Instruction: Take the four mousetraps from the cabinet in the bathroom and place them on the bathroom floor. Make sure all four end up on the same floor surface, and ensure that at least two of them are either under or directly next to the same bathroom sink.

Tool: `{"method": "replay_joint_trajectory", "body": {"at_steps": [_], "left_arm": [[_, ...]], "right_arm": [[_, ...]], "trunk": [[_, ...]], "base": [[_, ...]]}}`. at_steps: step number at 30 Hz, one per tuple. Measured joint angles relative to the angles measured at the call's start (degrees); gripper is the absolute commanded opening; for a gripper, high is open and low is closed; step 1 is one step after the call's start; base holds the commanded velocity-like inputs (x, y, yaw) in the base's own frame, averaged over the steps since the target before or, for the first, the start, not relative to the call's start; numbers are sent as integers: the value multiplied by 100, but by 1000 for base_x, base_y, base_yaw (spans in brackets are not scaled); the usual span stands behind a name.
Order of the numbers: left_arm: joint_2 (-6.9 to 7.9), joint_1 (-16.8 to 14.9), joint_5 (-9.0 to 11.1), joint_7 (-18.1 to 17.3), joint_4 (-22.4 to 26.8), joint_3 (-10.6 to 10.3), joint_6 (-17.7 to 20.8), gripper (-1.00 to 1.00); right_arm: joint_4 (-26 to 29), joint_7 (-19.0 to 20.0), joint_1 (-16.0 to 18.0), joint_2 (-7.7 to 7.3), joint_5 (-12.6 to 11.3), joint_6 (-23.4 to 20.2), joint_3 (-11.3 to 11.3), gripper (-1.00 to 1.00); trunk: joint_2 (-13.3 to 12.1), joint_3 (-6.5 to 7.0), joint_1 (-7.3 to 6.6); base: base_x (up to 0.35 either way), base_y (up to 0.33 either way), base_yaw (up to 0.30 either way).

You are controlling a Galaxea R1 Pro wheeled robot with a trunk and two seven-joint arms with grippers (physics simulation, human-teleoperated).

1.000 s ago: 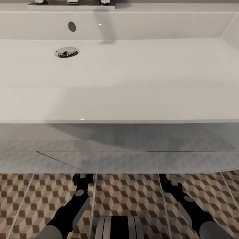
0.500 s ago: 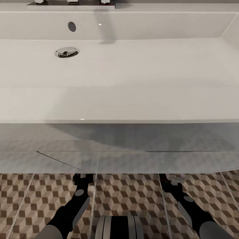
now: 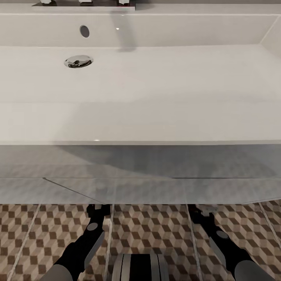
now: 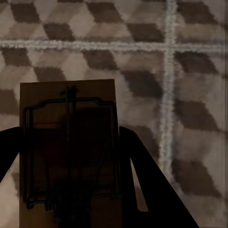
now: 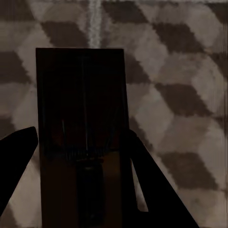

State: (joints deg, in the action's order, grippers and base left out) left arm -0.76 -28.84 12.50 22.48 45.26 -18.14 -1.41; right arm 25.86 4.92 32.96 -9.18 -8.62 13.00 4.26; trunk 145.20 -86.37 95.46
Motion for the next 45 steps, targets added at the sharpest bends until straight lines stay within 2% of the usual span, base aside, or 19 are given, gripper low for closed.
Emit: {"method": "replay_joint_trajectory", "body": {"at_steps": [4,9,20,28,45], "left_arm": [[3,1,0,-58,-13,32,0,-100],[21,1,0,-72,-44,46,6,-100],[36,1,2,-81,-85,130,15,-100],[-9,1,11,-126,-466,91,5,-100],[-30,1,18,-135,-505,81,0,-100]], "right_arm": [[-22,0,0,-4,-4,512,0,-100],[-53,0,0,-5,-15,699,-7,-100],[-96,0,0,4,-31,735,2,-100],[-98,0,0,4,-19,729,11,-100],[-90,5,0,3,8,718,23,-100]], "trunk": [[0,0,0],[0,0,0],[0,0,0],[0,0,0],[0,0,0]], "base": [[0,0,0],[0,0,0],[0,0,0],[0,0,0],[0,0,0]]}}
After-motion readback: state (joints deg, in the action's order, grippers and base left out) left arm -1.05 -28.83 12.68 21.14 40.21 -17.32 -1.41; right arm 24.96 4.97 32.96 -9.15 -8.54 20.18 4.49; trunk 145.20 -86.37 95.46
